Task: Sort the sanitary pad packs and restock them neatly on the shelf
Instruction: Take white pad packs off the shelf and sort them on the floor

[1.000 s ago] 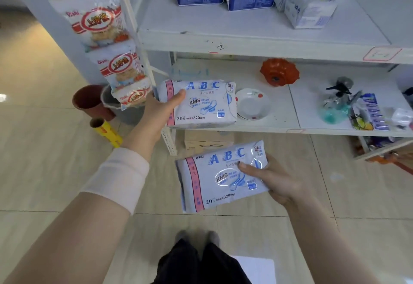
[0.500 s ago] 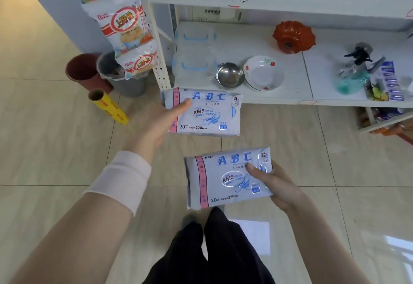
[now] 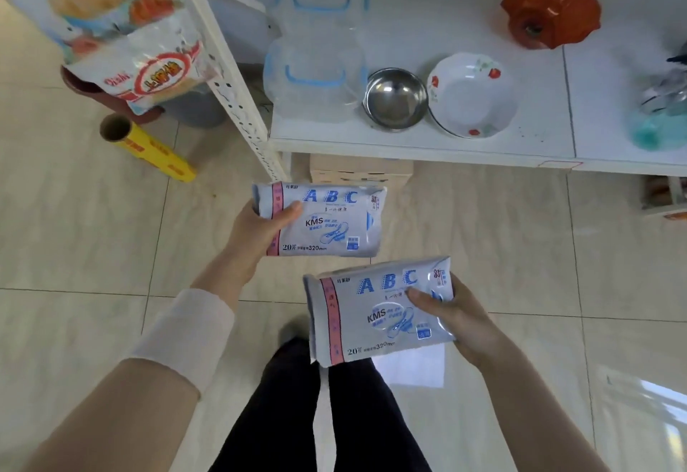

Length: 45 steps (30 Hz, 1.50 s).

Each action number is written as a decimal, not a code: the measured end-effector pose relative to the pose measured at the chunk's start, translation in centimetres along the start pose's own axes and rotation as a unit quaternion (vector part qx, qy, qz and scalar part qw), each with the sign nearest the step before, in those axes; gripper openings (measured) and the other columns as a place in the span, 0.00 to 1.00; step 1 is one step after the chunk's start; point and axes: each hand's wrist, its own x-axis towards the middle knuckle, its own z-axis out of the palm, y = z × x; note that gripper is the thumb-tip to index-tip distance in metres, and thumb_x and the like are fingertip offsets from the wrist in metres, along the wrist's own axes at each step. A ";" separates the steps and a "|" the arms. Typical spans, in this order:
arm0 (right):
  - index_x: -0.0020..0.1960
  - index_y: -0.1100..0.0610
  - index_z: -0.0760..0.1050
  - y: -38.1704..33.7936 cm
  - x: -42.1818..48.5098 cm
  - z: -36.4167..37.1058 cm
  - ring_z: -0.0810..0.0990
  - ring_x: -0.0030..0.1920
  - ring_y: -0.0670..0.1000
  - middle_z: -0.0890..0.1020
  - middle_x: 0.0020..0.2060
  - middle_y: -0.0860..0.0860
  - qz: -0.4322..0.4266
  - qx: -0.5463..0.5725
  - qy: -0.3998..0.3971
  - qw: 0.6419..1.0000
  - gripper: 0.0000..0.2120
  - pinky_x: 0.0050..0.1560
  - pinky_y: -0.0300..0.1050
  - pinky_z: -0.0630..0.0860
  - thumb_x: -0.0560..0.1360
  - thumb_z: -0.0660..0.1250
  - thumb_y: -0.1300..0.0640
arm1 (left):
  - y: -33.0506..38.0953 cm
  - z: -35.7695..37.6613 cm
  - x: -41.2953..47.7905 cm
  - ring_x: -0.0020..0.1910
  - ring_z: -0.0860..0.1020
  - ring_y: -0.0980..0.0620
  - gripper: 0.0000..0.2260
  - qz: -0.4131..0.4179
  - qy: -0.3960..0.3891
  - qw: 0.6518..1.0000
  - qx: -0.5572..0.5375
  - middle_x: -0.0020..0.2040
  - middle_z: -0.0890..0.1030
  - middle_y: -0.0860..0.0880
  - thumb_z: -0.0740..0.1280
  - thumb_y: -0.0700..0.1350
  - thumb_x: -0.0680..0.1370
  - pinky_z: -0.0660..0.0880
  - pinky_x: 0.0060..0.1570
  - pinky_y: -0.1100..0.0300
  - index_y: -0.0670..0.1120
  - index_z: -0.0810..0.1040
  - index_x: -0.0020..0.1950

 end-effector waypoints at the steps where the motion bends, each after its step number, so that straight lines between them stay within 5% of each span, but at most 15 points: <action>1: 0.54 0.59 0.76 0.6 1.4 -0.4 0.83 0.50 0.57 0.84 0.49 0.56 0.006 -0.001 0.007 1.000 0.14 0.47 0.51 0.80 0.69 0.69 0.60 | -1.0 0.0 1.4 0.46 0.83 0.48 0.11 -0.003 0.005 1.000 -0.001 0.48 0.84 0.48 0.73 0.46 0.71 0.79 0.49 0.52 0.48 0.80 0.53; 4: 0.55 0.58 0.76 3.4 6.6 -1.5 0.83 0.50 0.56 0.84 0.48 0.54 0.016 -0.009 0.003 1.000 0.13 0.47 0.50 0.81 0.71 0.70 0.61 | -4.6 0.0 6.4 0.45 0.83 0.50 0.10 -0.001 0.011 1.000 0.003 0.47 0.84 0.50 0.73 0.45 0.71 0.79 0.46 0.54 0.49 0.79 0.51; 10: 0.59 0.58 0.73 12.1 20.8 -3.3 0.82 0.52 0.55 0.83 0.51 0.54 0.000 -0.036 -0.026 0.999 0.33 0.45 0.44 0.79 0.58 0.75 0.48 | -15.5 0.4 19.7 0.44 0.83 0.53 0.15 0.030 -0.017 0.999 0.022 0.47 0.83 0.51 0.75 0.44 0.69 0.79 0.42 0.59 0.49 0.77 0.54; 13: 0.60 0.58 0.73 16.9 28.5 -4.6 0.82 0.53 0.55 0.83 0.52 0.54 -0.016 -0.039 -0.013 0.999 0.40 0.49 0.47 0.80 0.53 0.80 0.44 | -21.7 0.3 26.7 0.47 0.83 0.52 0.25 0.043 -0.021 0.999 0.021 0.51 0.83 0.49 0.74 0.49 0.64 0.78 0.46 0.56 0.46 0.76 0.59; 17: 0.60 0.58 0.74 22.8 38.0 -6.5 0.82 0.53 0.56 0.83 0.52 0.55 -0.037 -0.054 0.007 0.998 0.46 0.55 0.56 0.77 0.47 0.81 0.39 | -29.5 0.2 35.0 0.50 0.82 0.50 0.25 0.053 -0.016 0.998 0.001 0.52 0.83 0.49 0.76 0.47 0.66 0.79 0.44 0.59 0.45 0.75 0.62; 20: 0.58 0.57 0.75 26.3 43.7 -7.8 0.82 0.52 0.57 0.83 0.51 0.55 -0.054 -0.050 0.002 0.997 0.45 0.50 0.52 0.80 0.46 0.81 0.39 | -33.9 -0.1 39.9 0.48 0.82 0.54 0.31 0.080 -0.015 0.997 0.002 0.52 0.83 0.51 0.76 0.53 0.61 0.79 0.43 0.60 0.46 0.75 0.62; 25: 0.56 0.56 0.76 30.3 50.8 -8.7 0.82 0.51 0.57 0.84 0.50 0.56 -0.082 -0.034 -0.025 0.996 0.41 0.42 0.48 0.80 0.48 0.82 0.42 | -38.5 -0.4 45.8 0.49 0.82 0.54 0.27 0.116 -0.016 0.993 -0.003 0.53 0.82 0.50 0.73 0.50 0.65 0.78 0.42 0.61 0.45 0.74 0.62; 32: 0.59 0.58 0.74 32.6 53.7 -7.7 0.82 0.52 0.55 0.83 0.52 0.55 -0.072 -0.035 -0.034 0.996 0.43 0.44 0.45 0.79 0.49 0.81 0.42 | -40.5 -0.1 47.6 0.44 0.82 0.60 0.18 0.139 -0.012 0.990 -0.026 0.47 0.82 0.57 0.71 0.41 0.73 0.77 0.39 0.66 0.45 0.73 0.61; 37: 0.58 0.55 0.75 33.5 53.9 -8.6 0.83 0.51 0.56 0.84 0.51 0.55 -0.071 -0.042 -0.023 0.996 0.42 0.44 0.47 0.80 0.48 0.82 0.42 | -40.7 -0.8 48.2 0.50 0.82 0.54 0.26 0.148 -0.025 0.988 -0.035 0.51 0.82 0.52 0.74 0.47 0.66 0.78 0.43 0.62 0.45 0.73 0.62; 41: 0.58 0.59 0.75 34.3 53.4 -11.2 0.82 0.50 0.59 0.83 0.50 0.57 -0.081 -0.039 0.011 0.996 0.43 0.42 0.49 0.80 0.47 0.82 0.43 | -41.6 -1.9 48.6 0.47 0.82 0.56 0.25 0.154 -0.011 0.987 -0.036 0.46 0.84 0.56 0.74 0.52 0.60 0.78 0.41 0.63 0.49 0.74 0.55; 45: 0.60 0.60 0.74 34.5 53.5 -13.1 0.80 0.54 0.61 0.83 0.51 0.58 -0.106 -0.003 0.045 0.993 0.23 0.42 0.50 0.81 0.65 0.70 0.61 | -42.3 -2.7 49.0 0.44 0.82 0.59 0.22 0.160 -0.002 0.987 -0.024 0.43 0.84 0.59 0.75 0.48 0.62 0.78 0.39 0.65 0.50 0.73 0.53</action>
